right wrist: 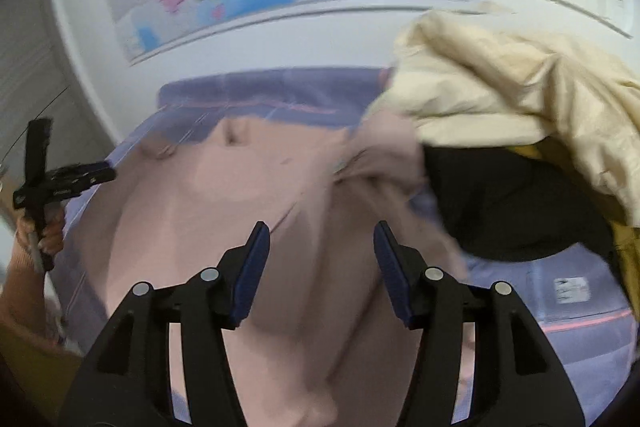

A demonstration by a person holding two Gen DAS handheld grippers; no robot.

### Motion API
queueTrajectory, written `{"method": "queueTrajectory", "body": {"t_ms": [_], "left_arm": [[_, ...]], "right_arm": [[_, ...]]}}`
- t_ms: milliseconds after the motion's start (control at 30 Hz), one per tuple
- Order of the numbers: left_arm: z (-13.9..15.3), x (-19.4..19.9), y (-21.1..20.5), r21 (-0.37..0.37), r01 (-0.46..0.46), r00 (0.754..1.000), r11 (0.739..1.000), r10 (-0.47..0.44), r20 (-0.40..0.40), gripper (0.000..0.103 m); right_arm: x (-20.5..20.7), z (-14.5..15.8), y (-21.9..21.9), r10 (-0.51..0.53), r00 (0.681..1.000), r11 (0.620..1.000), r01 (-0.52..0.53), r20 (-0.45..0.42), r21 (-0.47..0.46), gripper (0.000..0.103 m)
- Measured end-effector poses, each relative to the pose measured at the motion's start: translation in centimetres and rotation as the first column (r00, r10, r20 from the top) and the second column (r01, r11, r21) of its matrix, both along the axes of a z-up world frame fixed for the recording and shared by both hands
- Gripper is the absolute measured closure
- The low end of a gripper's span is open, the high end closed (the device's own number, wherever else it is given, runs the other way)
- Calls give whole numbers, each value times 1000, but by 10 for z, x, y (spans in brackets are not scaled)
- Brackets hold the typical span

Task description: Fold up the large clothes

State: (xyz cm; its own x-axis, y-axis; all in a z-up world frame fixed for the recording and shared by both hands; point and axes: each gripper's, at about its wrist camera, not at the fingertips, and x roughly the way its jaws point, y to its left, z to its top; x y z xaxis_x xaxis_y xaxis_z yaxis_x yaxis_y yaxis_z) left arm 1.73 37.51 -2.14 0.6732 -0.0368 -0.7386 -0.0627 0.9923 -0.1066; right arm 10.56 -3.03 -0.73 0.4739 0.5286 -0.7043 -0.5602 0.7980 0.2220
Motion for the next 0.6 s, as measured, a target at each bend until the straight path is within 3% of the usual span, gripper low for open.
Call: {"method": "queueTrajectory", "body": {"t_ms": [167,233,400,600], "left_arm": [[-35,9,2,-25,-43,995,999,40,-88,35],[-41,10,8,-57,-69,994,996,64,-84,32],[-31,2,9,-32,-101,992,994,98,-74,31],[-7,-31,0,-25,-89,996,996,89,8,31]], "right_arm": [[20,-38,15,-29,997,998,25,-66,-61,53],[29,-47,15,-45,995,998,40,-90,-52,53],[22,-31,7,-69,993,998,69,-91,-2,52],[-13,1,-12,-39,999,996,41,-38,73,44]]}}
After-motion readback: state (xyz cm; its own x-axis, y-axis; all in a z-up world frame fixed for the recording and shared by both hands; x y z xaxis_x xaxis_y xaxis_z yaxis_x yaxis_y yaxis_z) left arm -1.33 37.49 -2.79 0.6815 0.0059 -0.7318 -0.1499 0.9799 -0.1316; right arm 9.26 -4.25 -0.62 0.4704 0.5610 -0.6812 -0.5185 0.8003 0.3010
